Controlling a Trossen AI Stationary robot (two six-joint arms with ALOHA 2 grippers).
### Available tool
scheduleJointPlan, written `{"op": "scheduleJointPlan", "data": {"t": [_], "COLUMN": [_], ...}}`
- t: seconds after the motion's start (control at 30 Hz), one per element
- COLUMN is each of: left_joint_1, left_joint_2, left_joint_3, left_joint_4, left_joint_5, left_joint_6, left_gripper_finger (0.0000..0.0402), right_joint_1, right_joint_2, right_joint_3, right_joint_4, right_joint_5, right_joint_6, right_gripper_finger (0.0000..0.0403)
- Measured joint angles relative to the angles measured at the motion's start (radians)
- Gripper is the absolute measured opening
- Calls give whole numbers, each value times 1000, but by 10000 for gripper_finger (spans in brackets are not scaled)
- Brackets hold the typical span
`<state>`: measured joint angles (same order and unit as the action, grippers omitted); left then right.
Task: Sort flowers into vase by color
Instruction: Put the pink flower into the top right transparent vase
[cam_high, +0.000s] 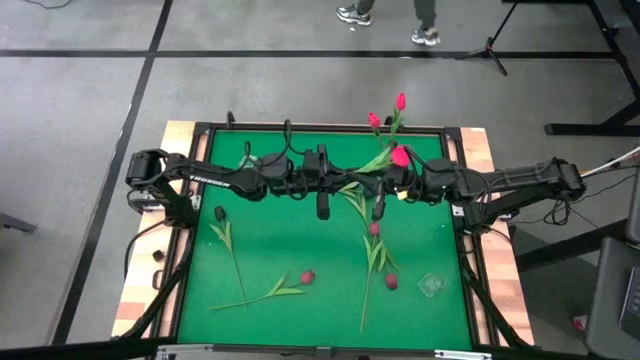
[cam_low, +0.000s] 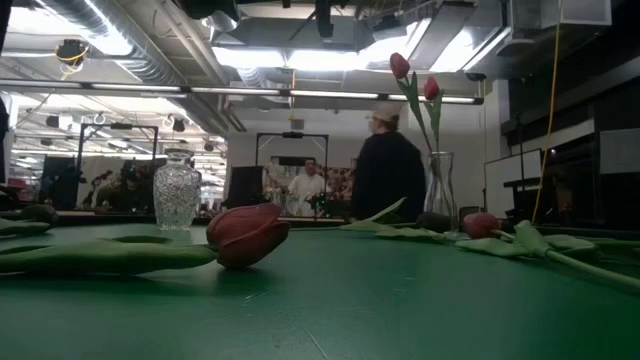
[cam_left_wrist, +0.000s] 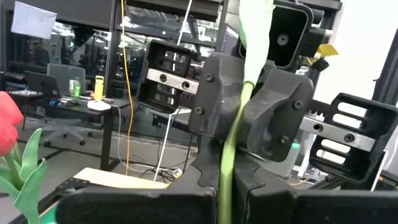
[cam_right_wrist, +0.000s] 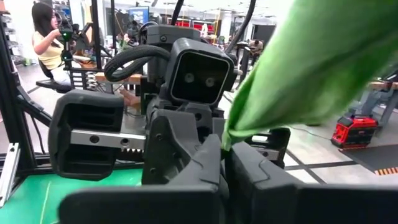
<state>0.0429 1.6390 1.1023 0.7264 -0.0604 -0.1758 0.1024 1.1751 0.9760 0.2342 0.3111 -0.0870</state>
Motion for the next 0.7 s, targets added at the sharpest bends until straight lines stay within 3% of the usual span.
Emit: {"op": "scheduleJointPlan", "data": {"t": [0.23, 0.53, 0.7], "left_joint_1": [-1, 1, 1], "left_joint_2": [-3, -102, -166], "left_joint_3": [0, 0, 0], "left_joint_4": [-42, -372, -557], "left_joint_5": [18, -49, -118], "left_joint_6": [0, -3, -5], "left_gripper_finger": [25, 114, 136], "right_joint_1": [4, 2, 2], "right_joint_2": [1, -66, -150], "right_joint_3": [0, -3, -2], "right_joint_4": [-21, -72, -180], "right_joint_5": [47, 140, 247], "right_joint_6": [4, -3, 12], "right_gripper_finger": [6, 7, 4]}}
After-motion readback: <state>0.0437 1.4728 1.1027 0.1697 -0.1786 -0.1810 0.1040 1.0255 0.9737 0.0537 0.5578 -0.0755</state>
